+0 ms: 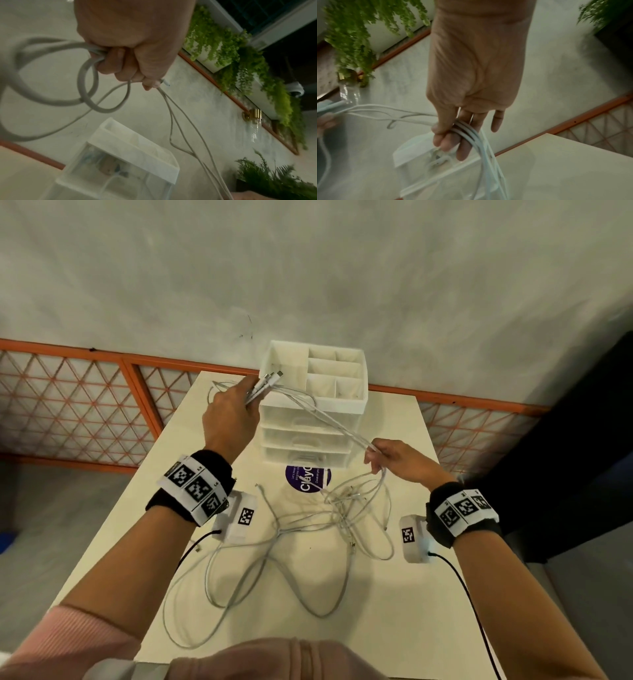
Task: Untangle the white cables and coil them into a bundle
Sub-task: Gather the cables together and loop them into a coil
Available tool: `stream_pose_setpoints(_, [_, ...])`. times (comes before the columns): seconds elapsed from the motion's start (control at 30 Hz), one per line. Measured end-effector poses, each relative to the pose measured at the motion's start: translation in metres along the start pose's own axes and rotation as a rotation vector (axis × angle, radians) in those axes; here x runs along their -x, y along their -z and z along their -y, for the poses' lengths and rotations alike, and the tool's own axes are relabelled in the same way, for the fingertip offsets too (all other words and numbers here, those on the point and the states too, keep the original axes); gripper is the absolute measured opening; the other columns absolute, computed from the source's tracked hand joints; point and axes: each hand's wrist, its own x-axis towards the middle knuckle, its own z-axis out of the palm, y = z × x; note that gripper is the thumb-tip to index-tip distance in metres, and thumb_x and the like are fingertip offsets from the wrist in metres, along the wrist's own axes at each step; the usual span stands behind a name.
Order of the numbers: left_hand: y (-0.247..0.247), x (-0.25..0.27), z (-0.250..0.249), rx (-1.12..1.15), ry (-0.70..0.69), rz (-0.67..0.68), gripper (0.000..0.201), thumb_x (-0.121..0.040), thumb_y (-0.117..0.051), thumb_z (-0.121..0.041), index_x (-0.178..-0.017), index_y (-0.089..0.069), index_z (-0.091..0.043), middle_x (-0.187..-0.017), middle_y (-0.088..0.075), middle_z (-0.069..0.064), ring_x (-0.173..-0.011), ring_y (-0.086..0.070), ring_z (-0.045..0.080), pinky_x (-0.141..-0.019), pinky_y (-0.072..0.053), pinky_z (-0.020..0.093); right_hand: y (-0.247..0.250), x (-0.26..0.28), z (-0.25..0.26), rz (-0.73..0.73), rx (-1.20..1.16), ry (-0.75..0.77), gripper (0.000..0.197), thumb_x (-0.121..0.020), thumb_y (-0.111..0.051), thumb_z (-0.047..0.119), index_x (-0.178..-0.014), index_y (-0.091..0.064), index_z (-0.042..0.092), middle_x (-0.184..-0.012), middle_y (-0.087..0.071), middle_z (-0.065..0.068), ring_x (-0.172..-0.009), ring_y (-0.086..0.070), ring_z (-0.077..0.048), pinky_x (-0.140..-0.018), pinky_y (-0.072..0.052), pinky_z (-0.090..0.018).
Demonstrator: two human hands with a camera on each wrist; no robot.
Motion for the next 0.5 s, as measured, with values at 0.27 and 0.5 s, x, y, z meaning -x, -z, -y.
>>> stream_pose_setpoints(0.27, [0.002,0.002,0.021,-0.067,0.159,-0.062,0.022,-0.097,-0.045,-0.019,-0.114,-0.052,-0.008,-0.093,-0.063,0.026,-0.088,-0.057,0.046,-0.062,-0.041,0.043,0.016,0.019,-0.026,-0.214,-0.112,-0.024,0.033,-0.095,-0.049,0.034,-0.072,-0.054,0.012,-0.065,-0.058,-0.001,-0.064,-0.057,-0.003,-0.078,-0.039,-0.027])
stream_pose_setpoints(0.5, [-0.013,0.015,0.032,0.002,0.36,0.221,0.035,-0.093,-0.053,-0.019,-0.126,-0.048,-0.009,-0.108,-0.064,0.024,-0.097,-0.06,0.041,-0.078,-0.047,0.043,0.025,0.012,0.025,-0.214,-0.122,0.133,0.024,-0.098,-0.045,0.03,-0.089,-0.062,0.014,-0.075,-0.054,0.01,-0.067,-0.048,-0.002,-0.072,-0.045,-0.023])
